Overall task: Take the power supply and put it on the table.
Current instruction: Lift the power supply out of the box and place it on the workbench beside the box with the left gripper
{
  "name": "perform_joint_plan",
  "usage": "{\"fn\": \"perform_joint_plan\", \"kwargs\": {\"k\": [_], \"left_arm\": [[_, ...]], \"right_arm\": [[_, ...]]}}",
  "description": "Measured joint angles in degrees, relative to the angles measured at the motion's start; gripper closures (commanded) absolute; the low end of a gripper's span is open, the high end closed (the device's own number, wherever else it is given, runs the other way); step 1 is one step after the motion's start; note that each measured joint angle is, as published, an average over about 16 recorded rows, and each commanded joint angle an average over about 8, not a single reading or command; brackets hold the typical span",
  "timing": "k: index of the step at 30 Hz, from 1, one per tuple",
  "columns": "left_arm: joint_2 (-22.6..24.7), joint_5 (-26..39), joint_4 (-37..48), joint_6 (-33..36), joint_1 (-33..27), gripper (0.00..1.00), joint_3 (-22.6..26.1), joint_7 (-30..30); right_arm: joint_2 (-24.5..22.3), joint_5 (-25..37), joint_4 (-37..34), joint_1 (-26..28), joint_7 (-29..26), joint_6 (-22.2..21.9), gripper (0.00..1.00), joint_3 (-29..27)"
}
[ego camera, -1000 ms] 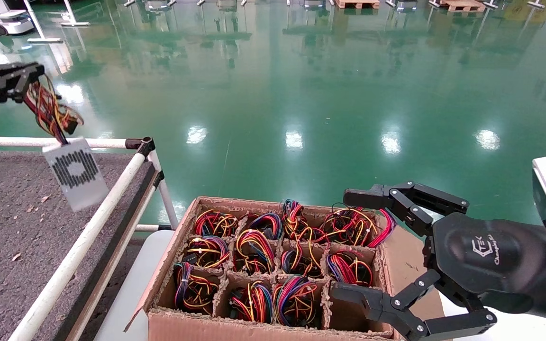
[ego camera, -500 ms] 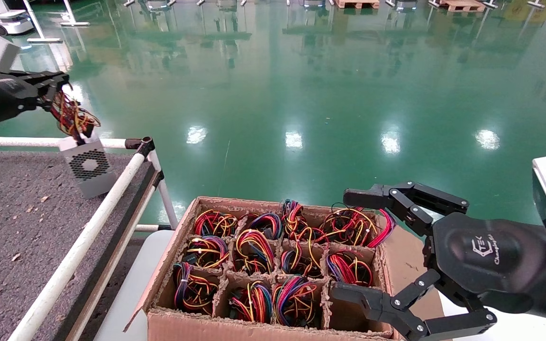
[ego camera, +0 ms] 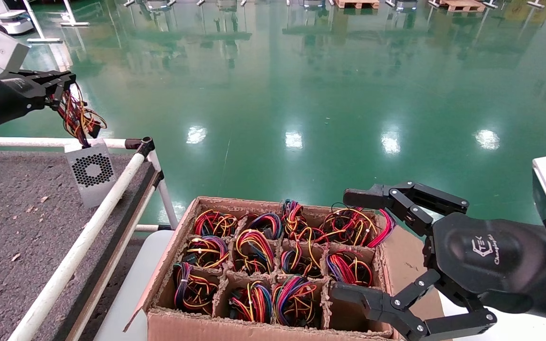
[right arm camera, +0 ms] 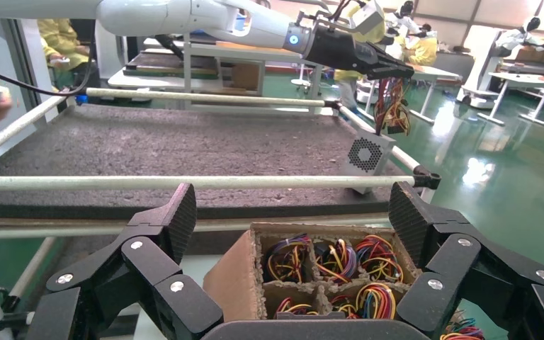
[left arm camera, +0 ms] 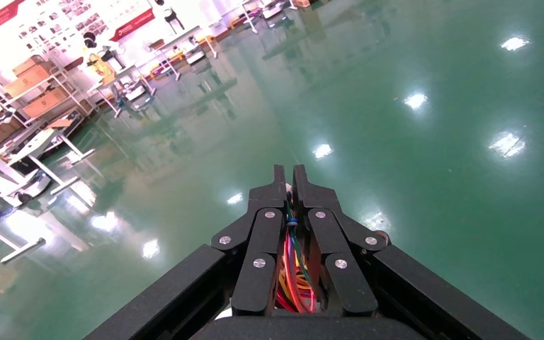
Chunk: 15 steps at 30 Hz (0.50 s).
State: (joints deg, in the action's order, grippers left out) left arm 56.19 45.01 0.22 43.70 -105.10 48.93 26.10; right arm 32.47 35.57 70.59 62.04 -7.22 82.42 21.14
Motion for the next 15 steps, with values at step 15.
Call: {"fn": "perform_joint_plan", "kwargs": {"k": [15], "left_arm": [[1.80,-0.26,-0.57,-5.77,-0.19,1.00,-0.20,3.48]], "right_arm": [[0.00,0.00,0.00,0.00,0.00,0.00,0.00,0.00]]}}
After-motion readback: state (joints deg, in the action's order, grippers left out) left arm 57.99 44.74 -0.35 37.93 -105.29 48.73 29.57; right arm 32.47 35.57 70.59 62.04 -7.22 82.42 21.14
